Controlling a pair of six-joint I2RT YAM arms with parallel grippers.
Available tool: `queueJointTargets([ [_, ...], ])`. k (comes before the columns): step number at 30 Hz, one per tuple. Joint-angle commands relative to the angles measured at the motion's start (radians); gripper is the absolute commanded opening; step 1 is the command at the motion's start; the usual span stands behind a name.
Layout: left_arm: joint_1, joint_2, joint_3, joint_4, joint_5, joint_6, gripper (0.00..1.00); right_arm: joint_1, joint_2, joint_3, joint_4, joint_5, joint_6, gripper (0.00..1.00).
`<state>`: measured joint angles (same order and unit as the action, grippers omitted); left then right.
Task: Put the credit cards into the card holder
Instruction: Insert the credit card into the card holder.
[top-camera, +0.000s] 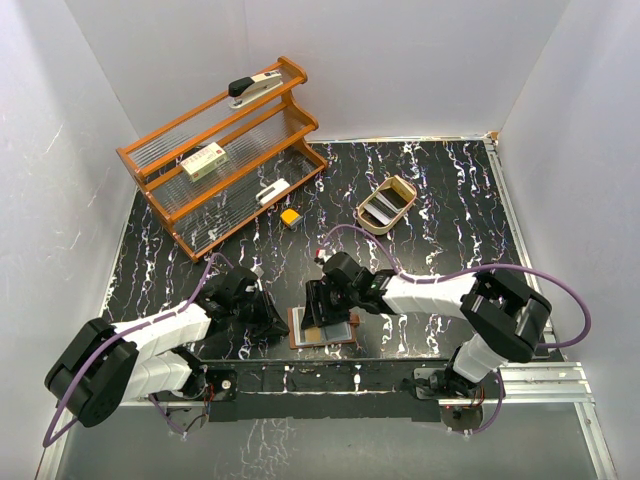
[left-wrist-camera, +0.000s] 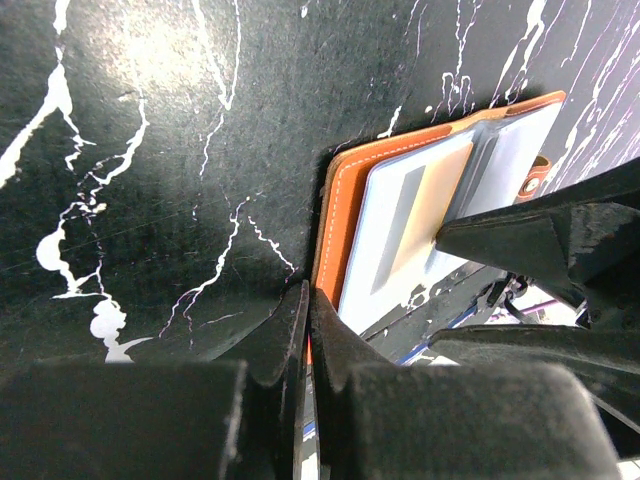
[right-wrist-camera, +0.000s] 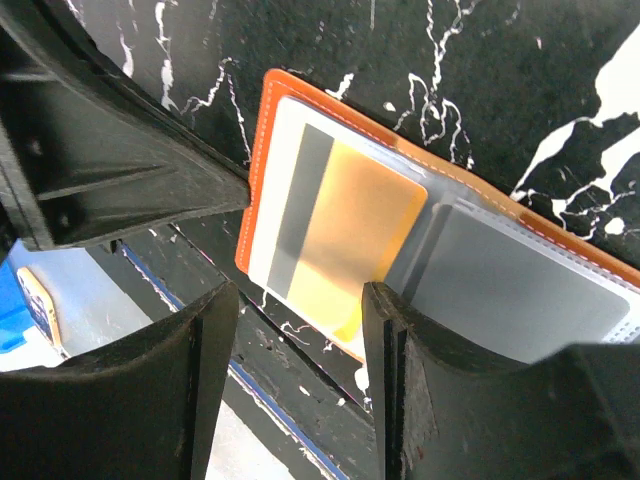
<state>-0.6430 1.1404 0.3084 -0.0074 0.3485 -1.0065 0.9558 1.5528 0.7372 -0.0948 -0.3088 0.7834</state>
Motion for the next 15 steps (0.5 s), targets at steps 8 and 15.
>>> queueJointTargets([
  [8,0.001,-0.046,0.094,-0.123,-0.059,0.069,0.12,0.003,-0.165,0.180,-0.240,0.231,-0.176,0.57],
  [15,0.001,-0.119,0.173,-0.234,-0.099,0.120,0.43,-0.050,-0.100,0.390,-0.456,0.504,-0.329,0.58],
])
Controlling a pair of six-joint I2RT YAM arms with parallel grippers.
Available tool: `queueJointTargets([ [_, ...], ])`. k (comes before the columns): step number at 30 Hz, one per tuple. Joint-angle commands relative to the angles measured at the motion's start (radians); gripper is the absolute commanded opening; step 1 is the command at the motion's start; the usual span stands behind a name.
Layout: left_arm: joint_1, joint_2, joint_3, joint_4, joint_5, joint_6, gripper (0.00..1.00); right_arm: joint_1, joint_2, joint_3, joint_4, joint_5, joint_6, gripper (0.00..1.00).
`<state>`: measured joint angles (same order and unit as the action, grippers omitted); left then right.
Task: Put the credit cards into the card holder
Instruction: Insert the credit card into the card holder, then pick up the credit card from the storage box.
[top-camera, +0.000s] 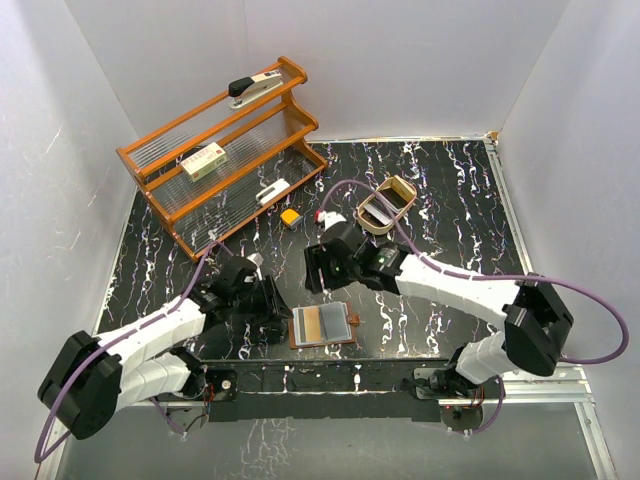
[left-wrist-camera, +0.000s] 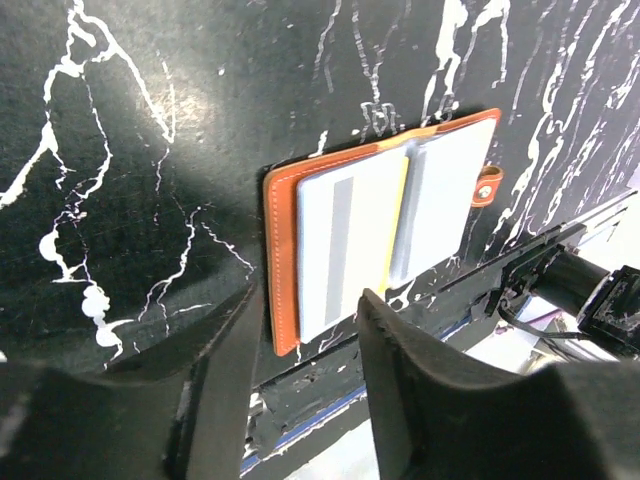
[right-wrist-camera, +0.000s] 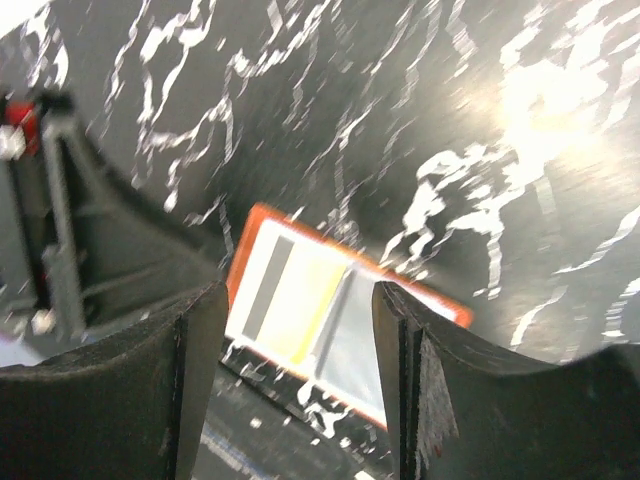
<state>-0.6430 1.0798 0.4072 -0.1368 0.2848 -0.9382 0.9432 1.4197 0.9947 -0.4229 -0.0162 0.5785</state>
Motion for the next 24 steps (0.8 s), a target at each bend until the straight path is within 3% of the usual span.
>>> queueJointTargets([
  [1,0.002,-0.069,0.092,-0.128,-0.044,0.064,0.44,-0.054,0.048,0.162,-0.146,0.241,-0.150,0.58],
  [7,0.002,-0.123,0.209,-0.254,-0.077,0.150,0.51,-0.211,0.123,0.270,-0.117,0.340,-0.278,0.57],
  [12,0.001,-0.150,0.295,-0.301,-0.071,0.235,0.56,-0.331,0.203,0.313,-0.012,0.262,-0.402,0.56],
  [15,0.002,-0.154,0.346,-0.326,-0.061,0.278,0.82,-0.399,0.267,0.389,-0.045,0.303,-0.469,0.55],
  [16,0.002,-0.159,0.353,-0.331,-0.059,0.282,0.97,-0.414,0.286,0.407,-0.056,0.330,-0.494,0.55],
  [24,0.002,-0.203,0.375,-0.354,-0.045,0.367,0.99,-0.510,0.436,0.564,-0.088,0.494,-0.666,0.55],
])
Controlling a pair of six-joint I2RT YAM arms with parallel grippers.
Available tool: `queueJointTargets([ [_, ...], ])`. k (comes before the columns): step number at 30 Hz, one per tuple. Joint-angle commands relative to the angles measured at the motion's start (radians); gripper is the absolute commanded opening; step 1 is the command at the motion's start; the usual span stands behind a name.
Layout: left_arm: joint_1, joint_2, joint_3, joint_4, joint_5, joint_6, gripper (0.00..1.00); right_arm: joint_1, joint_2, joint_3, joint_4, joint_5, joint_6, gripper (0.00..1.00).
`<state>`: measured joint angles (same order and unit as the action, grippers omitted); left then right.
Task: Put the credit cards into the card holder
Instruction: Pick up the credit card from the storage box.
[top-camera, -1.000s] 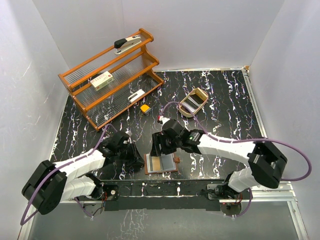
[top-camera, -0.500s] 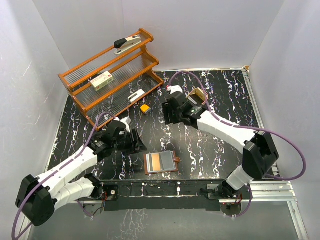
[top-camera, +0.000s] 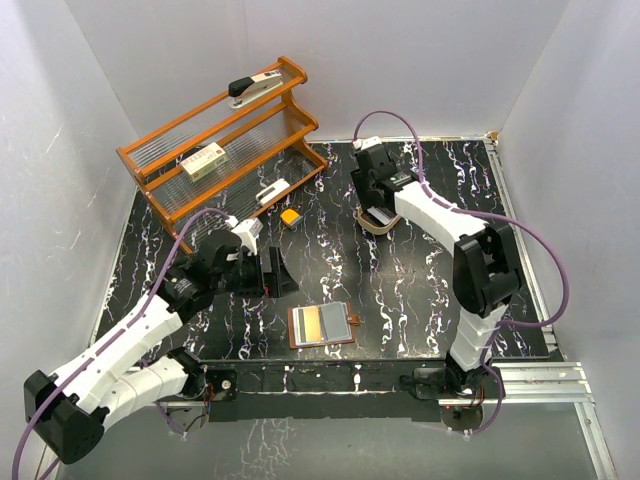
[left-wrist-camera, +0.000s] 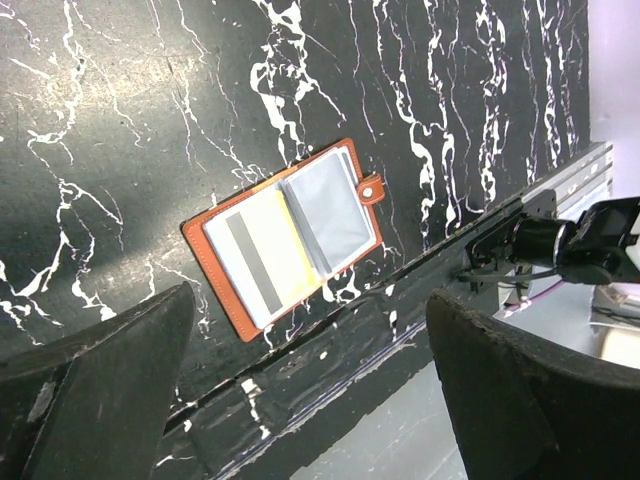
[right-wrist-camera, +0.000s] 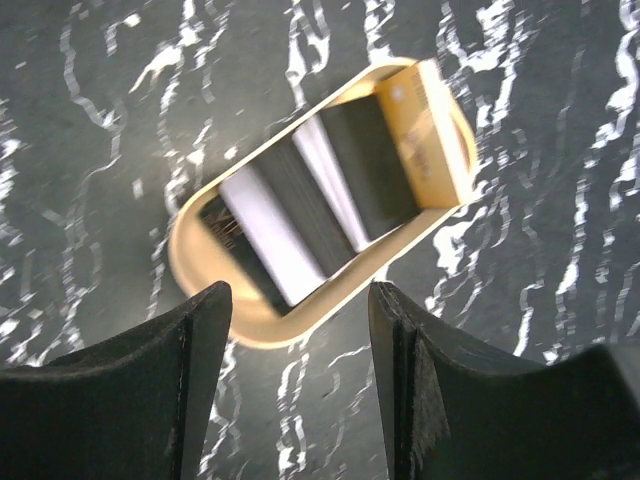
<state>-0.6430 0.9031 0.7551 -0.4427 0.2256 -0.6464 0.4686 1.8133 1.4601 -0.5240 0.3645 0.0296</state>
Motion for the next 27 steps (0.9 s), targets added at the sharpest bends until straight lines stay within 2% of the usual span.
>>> queueJointTargets([
  [1,0.002,-0.028,0.017,-0.045,0.010,0.089,0.99,-0.047,0.063,0.118,0.011,0.125,-0.133,0.55],
  [9,0.002,-0.066,-0.078,0.031,0.025,0.083,0.99,-0.115,0.248,0.277,-0.020,0.224,-0.271,0.53],
  [12,0.002,-0.054,-0.067,0.008,-0.024,0.085,0.99,-0.131,0.306,0.334,-0.024,0.246,-0.315,0.53],
  [16,0.002,-0.031,-0.049,-0.004,-0.011,0.105,0.99,-0.150,0.373,0.408,-0.055,0.247,-0.341,0.53],
  [27,0.002,-0.068,-0.032,-0.038,-0.054,0.108,0.99,-0.175,0.422,0.428,-0.052,0.202,-0.357,0.47],
])
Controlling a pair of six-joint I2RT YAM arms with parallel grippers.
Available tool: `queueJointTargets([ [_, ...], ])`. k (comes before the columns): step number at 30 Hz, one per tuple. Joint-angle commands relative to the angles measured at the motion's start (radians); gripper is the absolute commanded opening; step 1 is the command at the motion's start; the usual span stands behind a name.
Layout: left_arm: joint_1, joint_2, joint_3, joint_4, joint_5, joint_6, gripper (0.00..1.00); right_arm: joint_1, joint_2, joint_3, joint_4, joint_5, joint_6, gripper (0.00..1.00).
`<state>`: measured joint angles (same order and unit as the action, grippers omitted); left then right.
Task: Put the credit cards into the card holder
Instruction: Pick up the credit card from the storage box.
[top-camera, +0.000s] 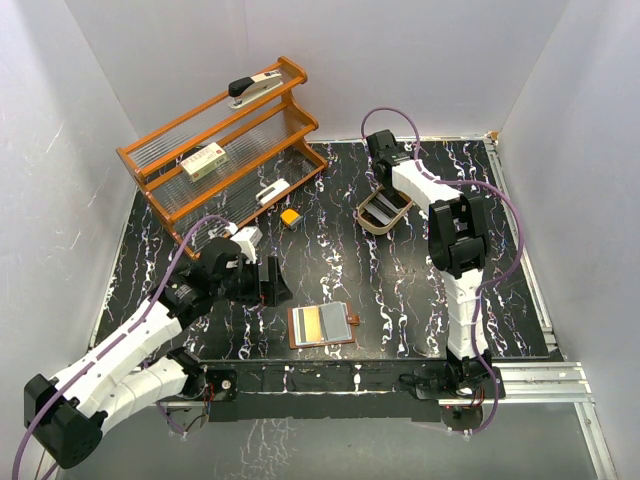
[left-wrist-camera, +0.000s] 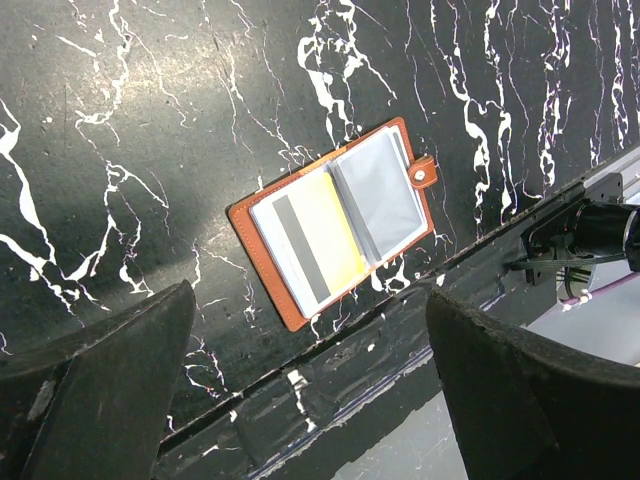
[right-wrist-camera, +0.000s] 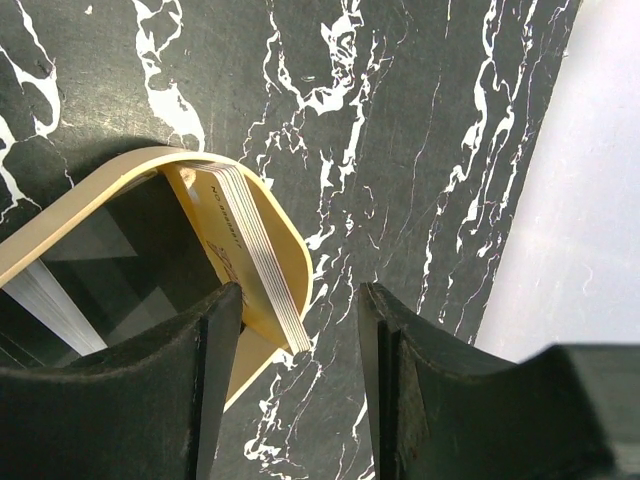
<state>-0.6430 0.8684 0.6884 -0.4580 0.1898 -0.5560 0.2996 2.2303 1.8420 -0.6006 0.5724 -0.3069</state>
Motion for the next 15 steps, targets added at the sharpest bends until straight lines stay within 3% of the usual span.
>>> queueJointTargets([
  [1,0.001,-0.032,0.035,-0.022,-0.018,0.018,0.99,-0.005,0.009,0.044,0.027,-0.004,-0.022,0.47],
  [15,0.003,-0.015,0.033,-0.009,-0.024,0.021,0.99,-0.015,0.012,0.028,0.046,-0.006,-0.053,0.48],
])
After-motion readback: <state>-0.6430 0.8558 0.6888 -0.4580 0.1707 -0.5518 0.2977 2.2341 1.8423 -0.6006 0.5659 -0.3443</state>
